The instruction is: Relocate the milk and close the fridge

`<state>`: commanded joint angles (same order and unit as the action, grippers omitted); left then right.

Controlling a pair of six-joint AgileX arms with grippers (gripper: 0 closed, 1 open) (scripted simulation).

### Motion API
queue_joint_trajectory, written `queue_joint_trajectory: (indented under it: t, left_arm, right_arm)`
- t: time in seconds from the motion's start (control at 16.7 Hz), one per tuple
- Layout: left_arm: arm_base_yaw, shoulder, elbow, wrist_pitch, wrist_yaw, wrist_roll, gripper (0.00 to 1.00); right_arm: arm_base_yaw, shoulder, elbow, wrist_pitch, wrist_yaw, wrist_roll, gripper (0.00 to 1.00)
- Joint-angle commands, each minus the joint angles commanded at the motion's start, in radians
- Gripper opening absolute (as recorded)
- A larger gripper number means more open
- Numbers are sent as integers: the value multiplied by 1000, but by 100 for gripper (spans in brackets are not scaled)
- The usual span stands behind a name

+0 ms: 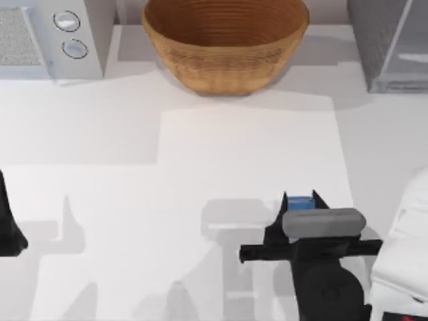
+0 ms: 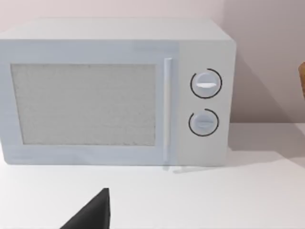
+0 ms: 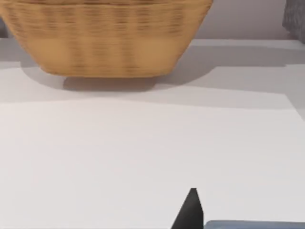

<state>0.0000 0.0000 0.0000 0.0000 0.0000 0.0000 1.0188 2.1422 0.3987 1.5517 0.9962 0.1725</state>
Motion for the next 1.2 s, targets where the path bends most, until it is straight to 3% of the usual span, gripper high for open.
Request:
queue_joint_trajectory:
  t: [0.72, 0.96, 1.2]
  left_arm:
    - [0, 0, 0, 0, 0, 0, 100]
    - [0, 0, 0, 0, 0, 0, 100]
    - [0, 0, 0, 0, 0, 0, 100]
  right_arm:
    - [-31, -129, -7, -110, -38, -2, 0]
    - [-221, -228, -1, -166, -218, -35, 0]
    - [-546, -376, -3, -264, -513, -82, 0]
